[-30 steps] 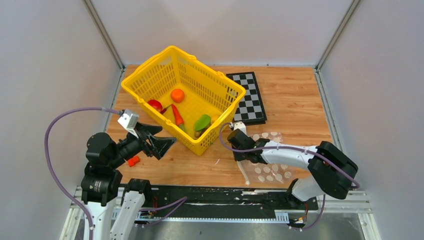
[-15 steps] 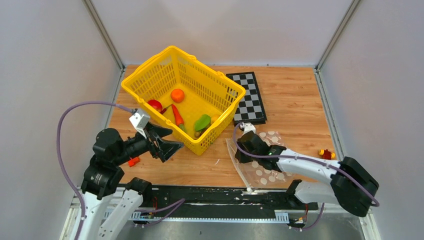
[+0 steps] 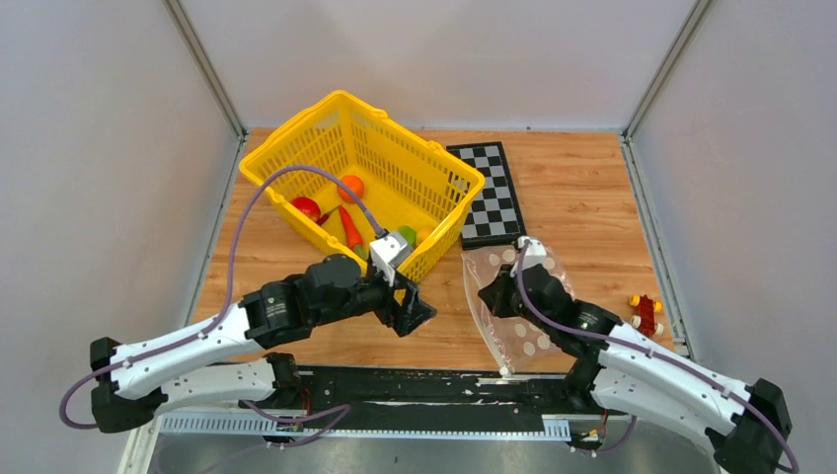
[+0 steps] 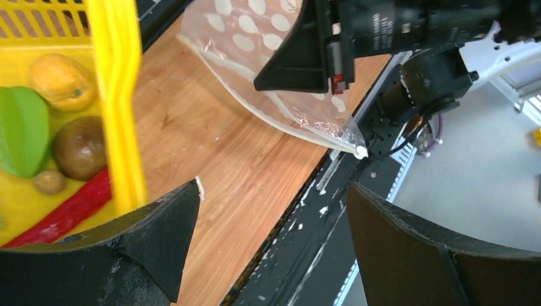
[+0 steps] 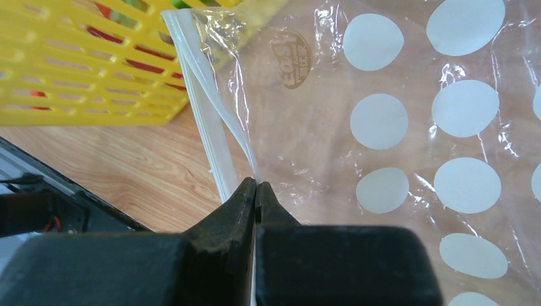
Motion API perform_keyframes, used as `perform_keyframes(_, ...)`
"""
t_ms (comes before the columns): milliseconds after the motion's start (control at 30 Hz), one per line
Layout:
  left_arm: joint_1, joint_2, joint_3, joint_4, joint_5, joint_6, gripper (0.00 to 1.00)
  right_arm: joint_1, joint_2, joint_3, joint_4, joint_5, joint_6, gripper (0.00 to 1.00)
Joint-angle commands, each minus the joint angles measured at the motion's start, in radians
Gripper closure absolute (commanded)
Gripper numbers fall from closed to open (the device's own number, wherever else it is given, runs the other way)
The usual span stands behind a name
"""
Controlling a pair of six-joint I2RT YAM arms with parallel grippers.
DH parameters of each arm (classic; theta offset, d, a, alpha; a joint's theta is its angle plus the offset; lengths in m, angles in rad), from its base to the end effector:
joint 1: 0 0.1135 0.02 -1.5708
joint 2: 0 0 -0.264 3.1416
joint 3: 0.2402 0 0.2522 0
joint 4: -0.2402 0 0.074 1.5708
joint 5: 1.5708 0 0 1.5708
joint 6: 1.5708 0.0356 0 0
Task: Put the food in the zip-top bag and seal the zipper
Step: Pick up the zipper food storage bag at the center of the board, then open the zipper of the food storage bag at the center of the board.
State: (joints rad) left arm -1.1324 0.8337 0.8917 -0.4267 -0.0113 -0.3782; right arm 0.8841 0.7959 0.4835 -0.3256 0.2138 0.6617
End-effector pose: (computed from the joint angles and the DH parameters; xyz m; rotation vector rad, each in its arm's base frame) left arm 0.0793 -0.1681 0.3436 0.7555 1.9294 -0.9654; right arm 0.1163 0.1299 0.2191 -0.1295 2.2603 0.6210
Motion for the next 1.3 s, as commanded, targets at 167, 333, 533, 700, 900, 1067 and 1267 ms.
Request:
perform_keyframes(167,-0.192,0.231,0.009,0.315,-0.310,-0.174,0.11,-0.005,-0.215,0.040,-0.101,0.121,0.055,1.00)
perform_keyframes(333,-0.194,0.342,-0.018,0.458,-0.375,-0.215,0.12,-0.005,-0.224,0.085,-0.114,0.120,0.049,1.00)
perform_keyframes(533,-0.194,0.468,-0.008,0.545,-0.414,-0.228,0.22,-0.005,-0.210,0.133,-0.100,0.091,0.043,1.00)
perform_keyframes(700,-0.191,0.544,-0.020,0.590,-0.424,-0.246,0.30,-0.005,-0.216,0.176,-0.121,0.091,0.028,1.00)
perform_keyframes(900,-0.177,0.604,-0.021,0.669,-0.370,-0.246,0.57,-0.005,-0.222,0.204,-0.185,0.115,0.016,1.00)
perform_keyframes(1067,-0.168,0.620,-0.007,0.681,-0.333,-0.235,0.93,-0.005,-0.236,0.218,-0.236,0.126,-0.005,1.00)
perform_keyframes(1267,-0.152,0.611,0.048,0.607,-0.344,-0.207,1.00,-0.005,-0.203,0.327,-0.372,0.122,-0.084,0.81)
